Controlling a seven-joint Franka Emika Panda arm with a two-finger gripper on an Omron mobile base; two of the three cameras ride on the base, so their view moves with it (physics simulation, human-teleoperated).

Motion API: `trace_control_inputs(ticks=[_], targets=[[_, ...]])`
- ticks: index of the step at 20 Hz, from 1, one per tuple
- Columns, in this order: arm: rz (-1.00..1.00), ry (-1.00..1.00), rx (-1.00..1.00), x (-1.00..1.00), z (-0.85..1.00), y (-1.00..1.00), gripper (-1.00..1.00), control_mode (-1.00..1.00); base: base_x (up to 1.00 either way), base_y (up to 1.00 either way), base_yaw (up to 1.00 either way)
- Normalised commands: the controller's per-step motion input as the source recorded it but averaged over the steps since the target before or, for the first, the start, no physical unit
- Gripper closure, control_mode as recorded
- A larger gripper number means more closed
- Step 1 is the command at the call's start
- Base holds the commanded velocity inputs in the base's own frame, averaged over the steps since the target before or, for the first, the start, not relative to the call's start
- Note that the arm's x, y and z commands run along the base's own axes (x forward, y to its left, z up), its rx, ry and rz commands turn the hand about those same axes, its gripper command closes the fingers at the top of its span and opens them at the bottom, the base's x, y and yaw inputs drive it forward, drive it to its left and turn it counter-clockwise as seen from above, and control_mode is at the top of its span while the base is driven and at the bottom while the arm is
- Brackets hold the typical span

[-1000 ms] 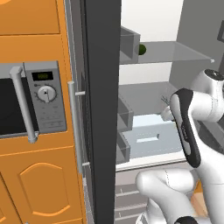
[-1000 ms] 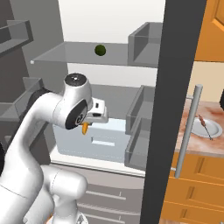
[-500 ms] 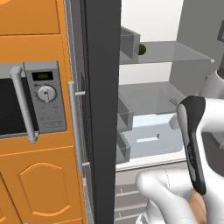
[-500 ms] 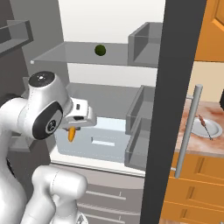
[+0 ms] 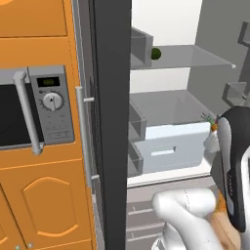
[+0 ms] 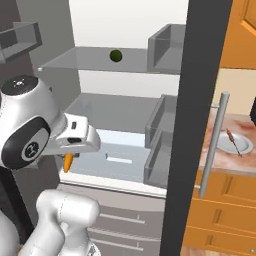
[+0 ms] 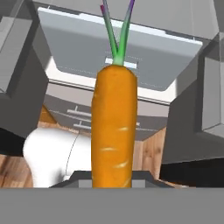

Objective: Place the cold items (lime and carrot) from the fridge in one tupperware on the dining counter. Place the warm items (hot dog and kebab skewer) in the stove area in another tupperware.

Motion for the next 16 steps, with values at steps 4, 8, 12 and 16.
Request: trace_control_inputs(ticks=[4, 8, 12, 16], targets=[[0.00, 0.00, 0.00, 0.00, 0.00, 0.00, 1.00, 1.00, -0.96, 0.08, 0.00], [0.00, 0.00, 0.00, 0.00, 0.00, 0.00, 1.00, 1.00, -0.93, 0.18, 0.00], [0.00, 0.00, 0.00, 0.00, 0.00, 0.00, 1.00, 1.00, -0.92, 0.27, 0.00], [0.00, 0.00, 0.00, 0.00, 0.00, 0.00, 1.00, 1.00, -0.85, 0.47, -0.06]])
